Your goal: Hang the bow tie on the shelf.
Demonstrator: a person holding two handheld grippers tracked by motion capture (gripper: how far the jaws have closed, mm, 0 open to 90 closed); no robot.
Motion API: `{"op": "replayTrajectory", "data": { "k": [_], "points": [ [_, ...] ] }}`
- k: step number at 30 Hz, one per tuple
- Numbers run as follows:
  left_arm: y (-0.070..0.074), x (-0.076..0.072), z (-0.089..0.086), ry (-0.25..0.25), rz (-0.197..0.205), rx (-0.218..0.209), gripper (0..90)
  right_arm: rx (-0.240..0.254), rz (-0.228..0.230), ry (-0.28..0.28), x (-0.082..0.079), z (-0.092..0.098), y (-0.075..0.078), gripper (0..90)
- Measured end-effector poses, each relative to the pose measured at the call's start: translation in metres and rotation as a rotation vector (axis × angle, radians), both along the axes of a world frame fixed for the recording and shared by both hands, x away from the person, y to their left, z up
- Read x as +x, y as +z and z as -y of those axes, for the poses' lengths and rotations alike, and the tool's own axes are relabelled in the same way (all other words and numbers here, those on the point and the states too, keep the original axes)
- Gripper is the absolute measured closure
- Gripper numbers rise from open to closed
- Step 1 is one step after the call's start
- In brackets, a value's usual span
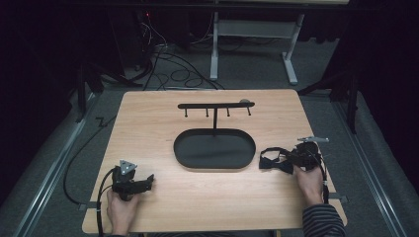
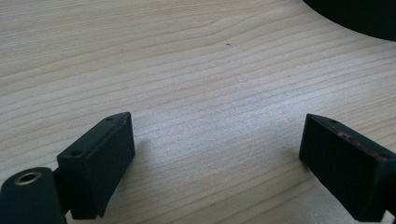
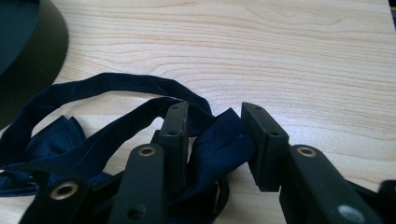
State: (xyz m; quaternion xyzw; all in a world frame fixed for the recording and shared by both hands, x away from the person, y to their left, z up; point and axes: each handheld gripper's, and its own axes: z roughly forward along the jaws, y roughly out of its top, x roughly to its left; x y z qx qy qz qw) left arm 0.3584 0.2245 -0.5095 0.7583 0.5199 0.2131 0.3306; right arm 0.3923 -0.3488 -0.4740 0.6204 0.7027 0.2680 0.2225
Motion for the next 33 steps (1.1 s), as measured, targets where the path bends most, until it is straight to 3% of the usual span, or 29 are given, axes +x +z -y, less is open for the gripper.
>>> {"op": "replayTrajectory", "data": {
  "k": [18, 26, 33],
  "points": [
    [0.0, 0.0, 0.0, 0.0, 0.0, 0.0, 10.7, -0.03, -0.038, 0.006, 0.012, 0.001, -0.011, 78.5],
    [0.0, 0.0, 0.0, 0.0, 0.0, 0.001, 10.7, -0.045, -0.016, 0.038, 0.012, -0.002, -0.011, 88.7],
    [0.0, 0.0, 0.0, -0.001, 0.001, 0.0, 11.0, -0.043, 0.023, 0.068, 0.009, -0.003, -0.005, 90.0]
  ]
}}
